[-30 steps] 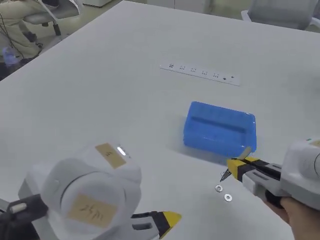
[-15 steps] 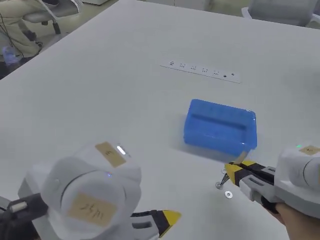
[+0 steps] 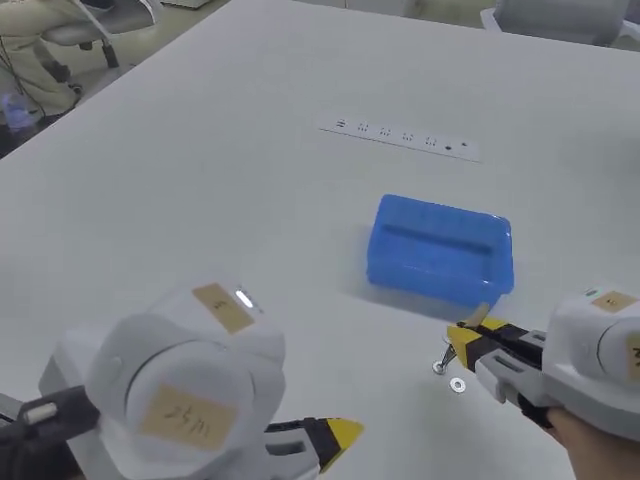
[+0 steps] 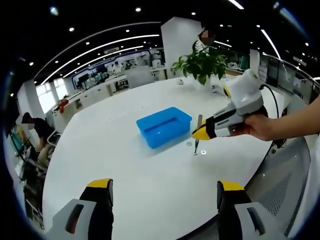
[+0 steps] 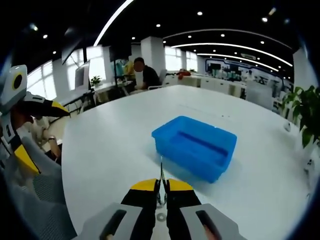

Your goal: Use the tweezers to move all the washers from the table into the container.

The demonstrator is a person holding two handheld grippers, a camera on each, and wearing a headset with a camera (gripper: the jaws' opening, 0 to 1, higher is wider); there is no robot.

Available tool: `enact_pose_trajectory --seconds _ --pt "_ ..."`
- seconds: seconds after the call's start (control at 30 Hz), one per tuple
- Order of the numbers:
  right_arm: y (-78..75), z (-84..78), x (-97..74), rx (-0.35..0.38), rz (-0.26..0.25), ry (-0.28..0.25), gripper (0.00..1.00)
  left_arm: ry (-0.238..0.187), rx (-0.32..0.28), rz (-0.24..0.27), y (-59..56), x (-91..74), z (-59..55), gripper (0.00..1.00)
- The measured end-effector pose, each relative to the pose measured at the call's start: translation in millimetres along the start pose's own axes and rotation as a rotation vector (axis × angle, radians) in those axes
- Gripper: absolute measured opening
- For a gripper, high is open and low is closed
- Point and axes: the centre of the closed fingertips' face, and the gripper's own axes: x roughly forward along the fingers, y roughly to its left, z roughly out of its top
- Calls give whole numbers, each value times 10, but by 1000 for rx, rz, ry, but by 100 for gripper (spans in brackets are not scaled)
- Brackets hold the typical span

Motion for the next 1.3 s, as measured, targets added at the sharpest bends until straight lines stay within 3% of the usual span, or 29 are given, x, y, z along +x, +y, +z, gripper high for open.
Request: enact_pose_trajectory --seconds 0.23,0.53,0.8,1.3 --pt "12 7 20 -48 -16 23 1 -1 1 -1 -1 -2 5 88" --pt "-22 9 9 -15 -16 50 1 -4 6 4 11 -12 32 87" --pt "-59 127 -48 26 -13 19 1 -8 14 4 23 -19 70 87" --pt "-61 603 -116 45 3 -81 1 -5 16 4 27 -4 72 86"
